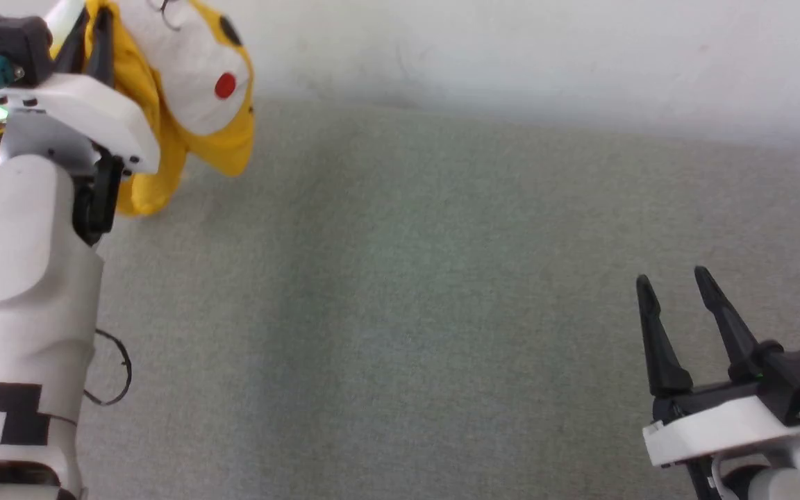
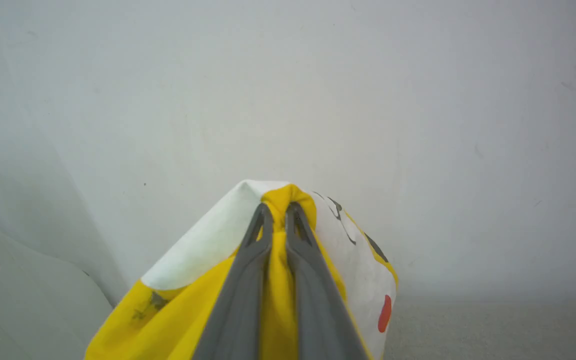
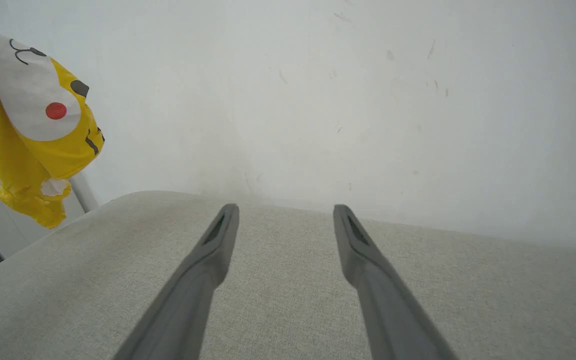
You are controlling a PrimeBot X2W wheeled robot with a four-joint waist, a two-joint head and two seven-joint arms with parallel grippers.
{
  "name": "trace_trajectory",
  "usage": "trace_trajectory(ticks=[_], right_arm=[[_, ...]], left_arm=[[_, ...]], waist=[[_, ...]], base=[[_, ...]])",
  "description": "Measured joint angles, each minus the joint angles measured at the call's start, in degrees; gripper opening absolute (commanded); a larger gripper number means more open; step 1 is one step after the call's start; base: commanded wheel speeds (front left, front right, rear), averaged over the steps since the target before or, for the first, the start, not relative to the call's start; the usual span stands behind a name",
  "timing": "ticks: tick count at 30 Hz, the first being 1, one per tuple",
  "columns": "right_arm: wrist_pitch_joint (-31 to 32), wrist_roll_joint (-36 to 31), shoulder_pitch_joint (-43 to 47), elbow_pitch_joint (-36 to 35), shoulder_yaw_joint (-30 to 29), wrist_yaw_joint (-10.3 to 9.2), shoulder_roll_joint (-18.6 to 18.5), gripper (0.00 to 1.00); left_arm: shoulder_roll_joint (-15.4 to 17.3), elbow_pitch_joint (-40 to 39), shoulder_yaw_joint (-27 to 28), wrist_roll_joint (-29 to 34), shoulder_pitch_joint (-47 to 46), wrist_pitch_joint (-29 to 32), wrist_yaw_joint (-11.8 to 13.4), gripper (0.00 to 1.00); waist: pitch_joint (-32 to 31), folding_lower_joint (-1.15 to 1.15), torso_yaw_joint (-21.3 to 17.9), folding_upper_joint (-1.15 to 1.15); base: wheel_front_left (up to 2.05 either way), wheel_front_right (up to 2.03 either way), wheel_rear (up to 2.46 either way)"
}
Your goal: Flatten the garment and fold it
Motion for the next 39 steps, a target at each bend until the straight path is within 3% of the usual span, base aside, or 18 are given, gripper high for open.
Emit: trace_trajectory(ticks=[7, 18, 23, 31, 32, 33, 39], right_arm=[[0.03, 0.52, 2.14, -0.18, -2.01, 0.0, 0.0, 1.0], [0.53, 1.35, 3.44, -1.11, -3.53, 0.0, -0.01, 1.0], [0.68, 1.65, 3.43, -1.04, -3.5, 0.0, -0.01, 1.0], [0.63, 2.07, 3.42, -0.46, -3.18, -0.01, -0.01, 1.0], [0.62, 2.07, 3.41, -0.43, -3.04, 0.0, -0.01, 1.0], [0.6, 2.05, 3.4, -0.36, -3.03, -0.01, -0.01, 1.0], [0.66, 1.94, 3.39, -0.18, -2.81, -0.01, -0.01, 1.0]], left_arm=[[-3.01, -7.8, -1.82, -1.04, 1.31, -1.24, -0.26, 0.0], [-13.61, -25.62, -11.85, -4.02, 13.62, 5.0, -1.83, 0.0], [-16.28, -25.88, -17.07, -7.82, 25.43, 7.39, -1.83, 0.0], [-17.06, -20.72, -25.77, -10.23, 40.81, 10.2, -2.32, 0.0], [-17.09, -20.54, -26.38, -10.26, 41.48, 10.11, -2.33, 0.41], [-17.14, -20.53, -27.06, -10.09, 41.81, 9.77, -2.34, 1.0], [-17.56, -24.97, -28.86, -8.89, 41.81, 2.36, -2.44, 1.0]], waist=[[-3.42, 0.0, -3.41, 0.0], [-5.47, 0.0, -12.33, 0.0], [-4.7, 0.01, -16.35, 0.0], [-2.0, 0.02, -19.48, 0.0], [-1.82, 0.01, -19.42, 0.0], [-1.7, 0.01, -19.24, 0.0], [-2.45, 0.01, -17.45, 0.0]], base=[[0.0, 0.0, 0.0], [0.0, 0.0, 0.0], [0.0, 0.0, 0.0], [0.0, 0.0, 0.0], [0.0, 0.0, 0.0], [0.0, 0.0, 0.0], [0.0, 0.0, 0.0]])
